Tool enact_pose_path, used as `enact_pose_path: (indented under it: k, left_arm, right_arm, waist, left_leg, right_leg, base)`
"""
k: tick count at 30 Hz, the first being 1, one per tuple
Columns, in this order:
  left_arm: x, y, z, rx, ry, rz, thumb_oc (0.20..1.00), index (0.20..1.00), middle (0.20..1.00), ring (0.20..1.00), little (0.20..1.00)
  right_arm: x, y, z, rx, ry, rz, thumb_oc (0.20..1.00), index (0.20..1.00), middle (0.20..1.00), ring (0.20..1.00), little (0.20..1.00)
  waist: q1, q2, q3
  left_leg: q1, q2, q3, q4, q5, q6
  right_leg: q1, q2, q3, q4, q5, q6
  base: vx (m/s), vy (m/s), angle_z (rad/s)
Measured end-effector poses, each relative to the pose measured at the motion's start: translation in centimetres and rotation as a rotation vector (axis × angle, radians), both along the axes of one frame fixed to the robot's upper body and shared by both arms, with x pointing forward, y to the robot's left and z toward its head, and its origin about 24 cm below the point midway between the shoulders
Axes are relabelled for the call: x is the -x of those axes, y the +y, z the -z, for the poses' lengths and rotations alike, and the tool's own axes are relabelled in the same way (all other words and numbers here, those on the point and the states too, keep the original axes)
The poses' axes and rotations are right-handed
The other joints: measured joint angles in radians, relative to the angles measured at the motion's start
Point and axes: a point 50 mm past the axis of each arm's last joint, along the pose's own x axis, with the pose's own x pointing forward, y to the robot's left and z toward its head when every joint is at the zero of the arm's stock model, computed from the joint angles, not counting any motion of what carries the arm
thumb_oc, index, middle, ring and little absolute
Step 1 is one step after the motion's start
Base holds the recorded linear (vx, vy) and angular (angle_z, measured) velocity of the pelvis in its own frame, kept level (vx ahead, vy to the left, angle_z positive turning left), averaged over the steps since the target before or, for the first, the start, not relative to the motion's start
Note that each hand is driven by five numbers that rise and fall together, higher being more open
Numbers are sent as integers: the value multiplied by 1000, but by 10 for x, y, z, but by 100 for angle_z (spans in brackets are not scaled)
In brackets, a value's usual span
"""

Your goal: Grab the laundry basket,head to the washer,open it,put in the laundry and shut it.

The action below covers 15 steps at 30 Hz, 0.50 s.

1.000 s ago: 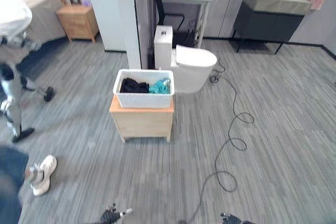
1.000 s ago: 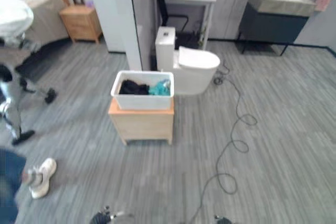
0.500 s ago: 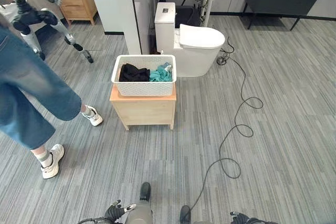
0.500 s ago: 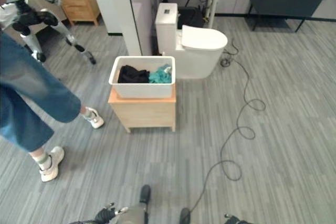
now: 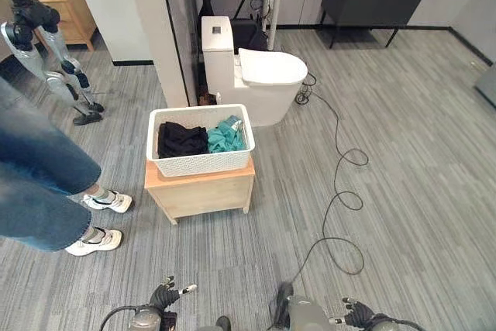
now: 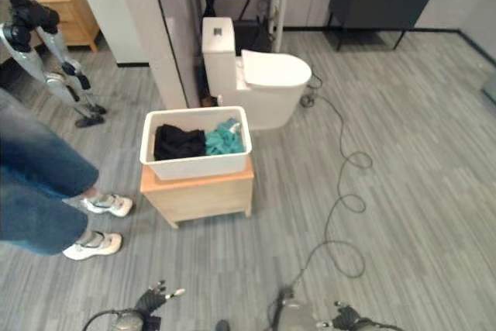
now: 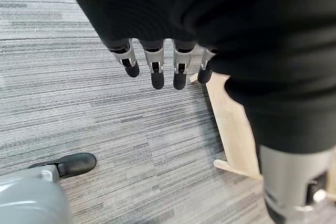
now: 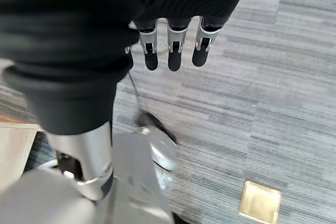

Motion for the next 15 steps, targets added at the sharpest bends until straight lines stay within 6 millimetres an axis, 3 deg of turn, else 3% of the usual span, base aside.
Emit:
enact_pose_path:
  k: [1, 2, 3, 4, 5, 7, 9, 10, 11, 12, 13, 15]
  left_arm:
    - [5, 0, 2, 0, 13, -4, 1000, 1000, 1000, 1000, 1000]
    - [17, 0, 5, 3, 41, -16, 1000, 1000, 1000, 1000, 1000]
    - [21, -3, 7, 12, 53, -21, 1000, 1000, 1000, 1000, 1000]
    - [23, -12, 10, 35, 58, -20, 1000, 1000, 1000, 1000, 1000]
    - [23, -19, 11, 55, 56, -17, 1000, 1000, 1000, 1000, 1000]
    - [23, -22, 12, 62, 62, -25, 1000, 1000, 1000, 1000, 1000]
    - [26, -17, 12, 58, 65, -62, 1000, 1000, 1000, 1000, 1000]
    - [24, -15, 11, 59, 58, -76, 1000, 1000, 1000, 1000, 1000]
    - [25, -11, 10, 53, 54, -95, 1000, 1000, 1000, 1000, 1000]
    - [22, -9, 9, 51, 44, -100, 1000, 1000, 1000, 1000, 1000]
    - [18, -7, 8, 47, 32, -101, 1000, 1000, 1000, 1000, 1000]
    - [7, -3, 3, 38, 0, -89, 1000, 1000, 1000, 1000, 1000]
  right_arm:
    - [1, 0, 0, -2, 4, 2, 1000, 1000, 1000, 1000, 1000]
    - [5, 0, 2, -5, 16, 10, 1000, 1000, 1000, 1000, 1000]
    - [7, -1, 2, -4, 19, 21, 1000, 1000, 1000, 1000, 1000]
    - [14, -5, 2, 5, 31, 32, 1000, 1000, 1000, 1000, 1000]
    - [17, -7, 2, 10, 41, 36, 1000, 1000, 1000, 1000, 1000]
    - [18, -4, 4, -1, 50, 43, 1000, 1000, 1000, 1000, 1000]
    - [21, 1, 6, -16, 52, 52, 1000, 1000, 1000, 1000, 1000]
    - [22, 2, 6, -16, 57, 45, 1000, 1000, 1000, 1000, 1000]
    - [23, 1, 6, -19, 53, 62, 1000, 1000, 1000, 1000, 1000]
    - [23, 1, 6, -18, 54, 64, 1000, 1000, 1000, 1000, 1000]
    - [23, 1, 6, -15, 60, 56, 1000, 1000, 1000, 1000, 1000]
    - [21, 3, 6, -19, 57, 51, 1000, 1000, 1000, 1000, 1000]
  waist:
    - [0, -6, -2]
    - [-4, -20, -12]
    - [-12, -7, -13]
    - [-30, 26, -22]
    - [-31, 41, -18]
    - [-27, 29, -15]
    - [-15, -16, -25]
    - [-10, -30, -30]
    - [6, -36, -31]
    - [11, -46, -30]
    - [24, -44, -33]
    - [25, -66, -21]
  left_leg:
    - [21, 3, -1, -9, -18, -6]
    - [56, 18, -5, -14, -70, -14]
    - [71, 40, -9, -10, -86, -24]
    - [77, 84, -30, 8, -101, -49]
    - [85, 113, -25, 20, -96, -63]
    - [84, 141, -27, 144, -53, -129]
    - [-26, 143, -22, 415, -18, -198]
    - [-55, 139, -21, 484, -2, -203]
    - [-152, 144, -62, 688, 126, -213]
    - [-206, 141, -87, 785, 184, -208]
    - [-238, 143, -100, 835, 185, -208]
    - [-347, 160, -53, 884, 166, -177]
  right_leg:
    - [-4, -1, 1, -28, 29, 1]
    - [16, -2, -13, -38, 87, -11]
    - [25, 11, -25, -20, 116, -20]
    - [31, 45, -35, 20, 110, -51]
    - [36, 74, -32, 56, 64, -79]
    - [91, 105, -36, 73, 11, -114]
    - [163, 123, -35, 1, 14, -131]
    - [180, 130, -35, -17, 17, -154]
    - [226, 170, -23, -54, -3, -185]
    - [239, 186, -11, -68, 6, -211]
    - [250, 194, -7, -74, 2, -223]
    - [292, 205, -3, -109, -16, -243]
  base:
    - [397, -163, 9]
    - [435, -182, 1]
    - [399, -175, 34]
    - [373, -198, 48]
    - [429, -336, 50]
    - [293, -307, 4]
    - [113, -182, -20]
    - [173, -247, -23]
    - [168, -215, -35]
    - [130, -145, -44]
    - [249, -155, -34]
    - [208, -70, -16]
